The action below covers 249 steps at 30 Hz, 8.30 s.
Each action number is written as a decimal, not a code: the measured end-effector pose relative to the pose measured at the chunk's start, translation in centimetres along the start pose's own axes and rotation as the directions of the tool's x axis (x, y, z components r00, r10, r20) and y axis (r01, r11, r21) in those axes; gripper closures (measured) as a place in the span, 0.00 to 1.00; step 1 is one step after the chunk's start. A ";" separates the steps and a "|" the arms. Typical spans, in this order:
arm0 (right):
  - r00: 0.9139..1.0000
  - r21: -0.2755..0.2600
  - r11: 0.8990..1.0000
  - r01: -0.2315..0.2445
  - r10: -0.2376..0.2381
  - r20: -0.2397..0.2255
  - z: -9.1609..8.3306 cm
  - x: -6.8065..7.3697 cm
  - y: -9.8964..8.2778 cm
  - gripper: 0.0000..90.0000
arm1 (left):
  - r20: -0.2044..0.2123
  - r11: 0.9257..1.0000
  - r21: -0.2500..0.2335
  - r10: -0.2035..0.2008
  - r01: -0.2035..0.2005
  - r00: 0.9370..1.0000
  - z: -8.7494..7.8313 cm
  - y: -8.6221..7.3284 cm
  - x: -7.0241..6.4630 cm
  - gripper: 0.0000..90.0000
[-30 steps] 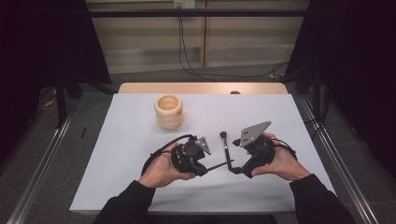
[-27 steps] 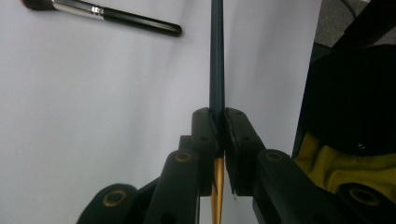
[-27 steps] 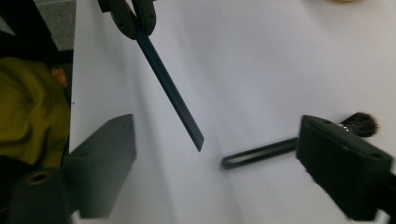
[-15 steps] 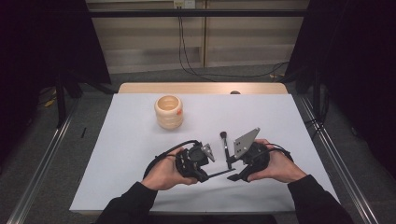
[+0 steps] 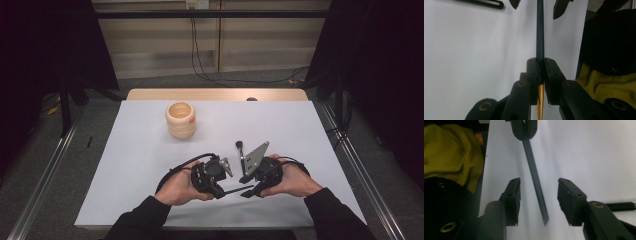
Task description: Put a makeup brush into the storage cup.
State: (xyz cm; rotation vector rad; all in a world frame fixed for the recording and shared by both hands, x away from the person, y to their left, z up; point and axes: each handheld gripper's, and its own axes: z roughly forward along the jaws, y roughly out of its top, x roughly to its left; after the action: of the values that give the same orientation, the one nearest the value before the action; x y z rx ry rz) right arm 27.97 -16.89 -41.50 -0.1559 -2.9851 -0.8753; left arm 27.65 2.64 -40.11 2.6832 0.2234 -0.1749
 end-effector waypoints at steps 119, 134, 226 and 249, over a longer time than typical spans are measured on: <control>0.971 -0.303 0.930 -0.210 0.234 0.044 -1.9 -1.2 -4.1 0.94 | -0.125 0.775 -0.623 -0.239 0.111 0.963 -4.9 -6.2 1.7 0.03; 0.970 -0.447 0.872 -0.199 0.241 0.040 -2.7 -0.9 -3.9 0.94 | -0.138 0.734 -0.671 -0.261 0.103 0.955 -5.4 -6.4 1.5 0.03; 0.979 -0.653 0.743 -0.148 0.203 0.009 -2.5 -0.4 -2.8 0.94 | -0.018 0.553 -0.824 -0.244 0.124 0.970 -5.8 -2.6 0.3 0.87; 0.979 -0.649 0.742 -0.166 0.206 -0.015 -2.0 -0.4 -2.6 0.89 | -0.011 0.569 -0.815 -0.198 0.106 0.980 -6.1 -2.0 -0.4 0.93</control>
State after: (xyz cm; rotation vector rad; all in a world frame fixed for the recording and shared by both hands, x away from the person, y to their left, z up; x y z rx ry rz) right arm 28.07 -20.19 -41.27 -0.4876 -2.4972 -1.8582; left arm 27.37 6.99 -35.44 1.7280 0.4465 0.0248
